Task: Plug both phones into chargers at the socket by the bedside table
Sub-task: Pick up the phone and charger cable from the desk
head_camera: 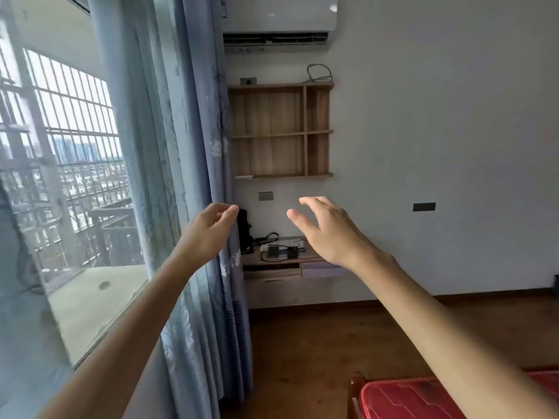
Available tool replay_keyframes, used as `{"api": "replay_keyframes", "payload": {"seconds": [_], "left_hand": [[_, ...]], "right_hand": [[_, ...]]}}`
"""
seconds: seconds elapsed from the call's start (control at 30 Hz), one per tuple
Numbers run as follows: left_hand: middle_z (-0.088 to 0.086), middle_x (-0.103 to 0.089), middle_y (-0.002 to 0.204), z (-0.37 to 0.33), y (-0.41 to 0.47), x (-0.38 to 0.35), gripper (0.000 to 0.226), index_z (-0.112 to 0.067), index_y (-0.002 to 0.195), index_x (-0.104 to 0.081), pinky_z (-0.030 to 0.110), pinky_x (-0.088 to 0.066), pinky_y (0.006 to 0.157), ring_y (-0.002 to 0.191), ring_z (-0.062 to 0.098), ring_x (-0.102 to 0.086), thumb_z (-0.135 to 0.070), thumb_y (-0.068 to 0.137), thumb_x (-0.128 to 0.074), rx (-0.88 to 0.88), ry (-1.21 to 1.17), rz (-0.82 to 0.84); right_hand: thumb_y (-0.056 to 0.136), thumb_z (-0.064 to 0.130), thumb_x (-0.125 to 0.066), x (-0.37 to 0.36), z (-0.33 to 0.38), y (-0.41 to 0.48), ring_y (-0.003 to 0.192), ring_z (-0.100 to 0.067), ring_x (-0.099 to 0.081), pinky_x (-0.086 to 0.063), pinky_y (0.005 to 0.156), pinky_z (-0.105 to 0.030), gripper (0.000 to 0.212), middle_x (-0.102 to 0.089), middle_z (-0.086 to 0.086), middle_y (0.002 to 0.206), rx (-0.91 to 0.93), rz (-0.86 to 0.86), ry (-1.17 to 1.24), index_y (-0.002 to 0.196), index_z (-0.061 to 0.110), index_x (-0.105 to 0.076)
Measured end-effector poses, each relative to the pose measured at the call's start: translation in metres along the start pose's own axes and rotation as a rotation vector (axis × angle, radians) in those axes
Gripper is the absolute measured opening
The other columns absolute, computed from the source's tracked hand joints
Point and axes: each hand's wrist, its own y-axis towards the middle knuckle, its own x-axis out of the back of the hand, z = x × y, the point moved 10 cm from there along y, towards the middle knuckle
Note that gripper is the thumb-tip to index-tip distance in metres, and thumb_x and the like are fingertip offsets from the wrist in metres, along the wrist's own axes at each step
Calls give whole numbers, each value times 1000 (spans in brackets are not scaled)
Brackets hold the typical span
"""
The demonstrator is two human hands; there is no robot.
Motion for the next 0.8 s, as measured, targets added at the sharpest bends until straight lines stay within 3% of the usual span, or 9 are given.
{"api": "replay_keyframes", "payload": {"seconds": [0.33,0.8], "left_hand": [[1,-67,122,0,136,-114,40,-26,129,-61,44,-47,106,116,22,-62,-51,101,-47,10,-40,55],[0,-66,128,58,286,-191,39,-24,129,-61,44,-42,112,123,22,-60,-48,102,-48,20,-104,51]], "right_hand": [[102,52,-38,-9,-110,122,142,-19,-39,-31,117,-35,59,-45,-2,152,32,-10,16,147,14,-44],[101,56,-34,-78,-228,250,141,-16,-40,-32,114,-32,61,-44,1,152,-14,-7,71,148,18,-43]]}}
